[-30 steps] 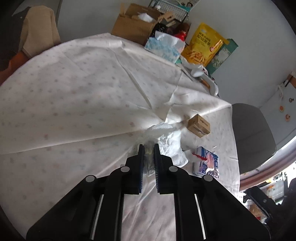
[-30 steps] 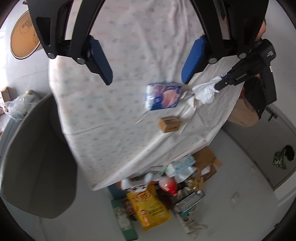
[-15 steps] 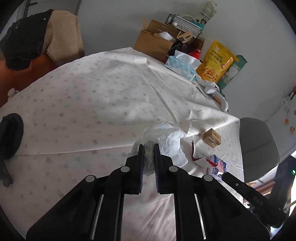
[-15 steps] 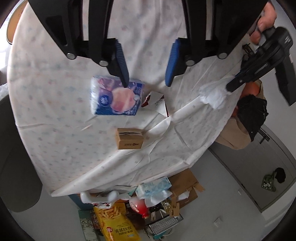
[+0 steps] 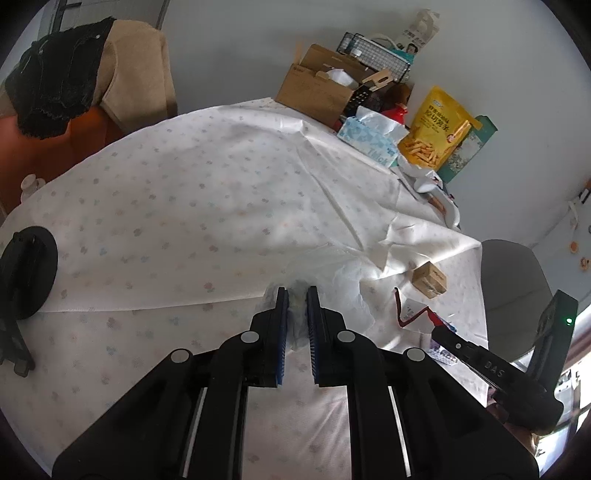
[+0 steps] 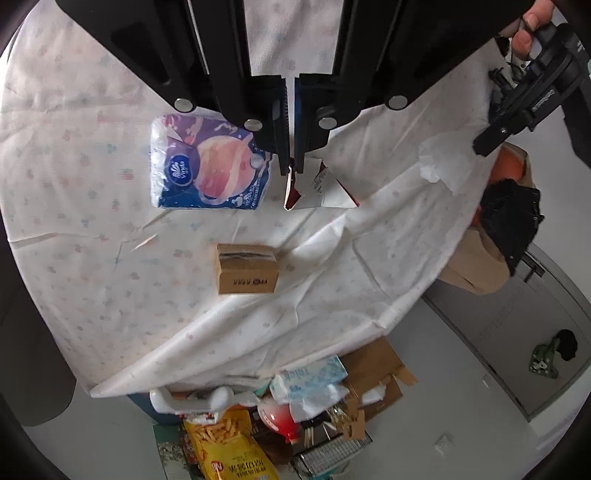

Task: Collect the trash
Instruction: 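Grasp the crumpled clear plastic with the left gripper while the right gripper grasps the red-and-white paper scrap, then carry the plastic and paper scrap over the tan bin and open both grippers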

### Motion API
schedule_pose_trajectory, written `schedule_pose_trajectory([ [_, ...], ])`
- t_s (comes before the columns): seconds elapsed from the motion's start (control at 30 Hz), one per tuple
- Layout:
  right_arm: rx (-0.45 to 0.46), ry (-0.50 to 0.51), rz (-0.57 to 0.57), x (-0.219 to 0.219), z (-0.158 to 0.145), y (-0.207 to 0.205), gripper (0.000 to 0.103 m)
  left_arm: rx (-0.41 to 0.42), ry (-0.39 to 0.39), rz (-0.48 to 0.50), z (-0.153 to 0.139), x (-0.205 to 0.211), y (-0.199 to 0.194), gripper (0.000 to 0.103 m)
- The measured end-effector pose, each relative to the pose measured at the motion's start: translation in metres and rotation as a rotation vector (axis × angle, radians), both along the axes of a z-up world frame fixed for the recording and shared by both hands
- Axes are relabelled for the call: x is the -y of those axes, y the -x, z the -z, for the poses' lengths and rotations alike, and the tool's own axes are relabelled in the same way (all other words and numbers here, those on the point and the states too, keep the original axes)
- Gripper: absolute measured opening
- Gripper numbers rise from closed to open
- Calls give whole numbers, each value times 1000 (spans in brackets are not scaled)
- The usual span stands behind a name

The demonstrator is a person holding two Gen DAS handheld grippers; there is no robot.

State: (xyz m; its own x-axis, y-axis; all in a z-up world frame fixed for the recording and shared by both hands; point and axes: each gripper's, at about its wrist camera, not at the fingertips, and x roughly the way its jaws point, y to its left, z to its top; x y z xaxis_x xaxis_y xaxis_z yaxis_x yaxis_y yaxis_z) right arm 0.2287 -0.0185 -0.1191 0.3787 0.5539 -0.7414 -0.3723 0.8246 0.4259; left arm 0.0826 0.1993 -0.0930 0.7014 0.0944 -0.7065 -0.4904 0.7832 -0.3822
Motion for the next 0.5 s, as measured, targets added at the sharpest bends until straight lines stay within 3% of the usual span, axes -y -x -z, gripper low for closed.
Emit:
schedule_pose_trajectory([
  [0.3, 54, -80, 22, 49, -34, 32, 3, 47, -9, 87, -18, 38, -12, 11],
  [0.5, 75, -97, 144, 109, -46, 44, 3, 62, -16, 184, -24, 81, -33, 11],
])
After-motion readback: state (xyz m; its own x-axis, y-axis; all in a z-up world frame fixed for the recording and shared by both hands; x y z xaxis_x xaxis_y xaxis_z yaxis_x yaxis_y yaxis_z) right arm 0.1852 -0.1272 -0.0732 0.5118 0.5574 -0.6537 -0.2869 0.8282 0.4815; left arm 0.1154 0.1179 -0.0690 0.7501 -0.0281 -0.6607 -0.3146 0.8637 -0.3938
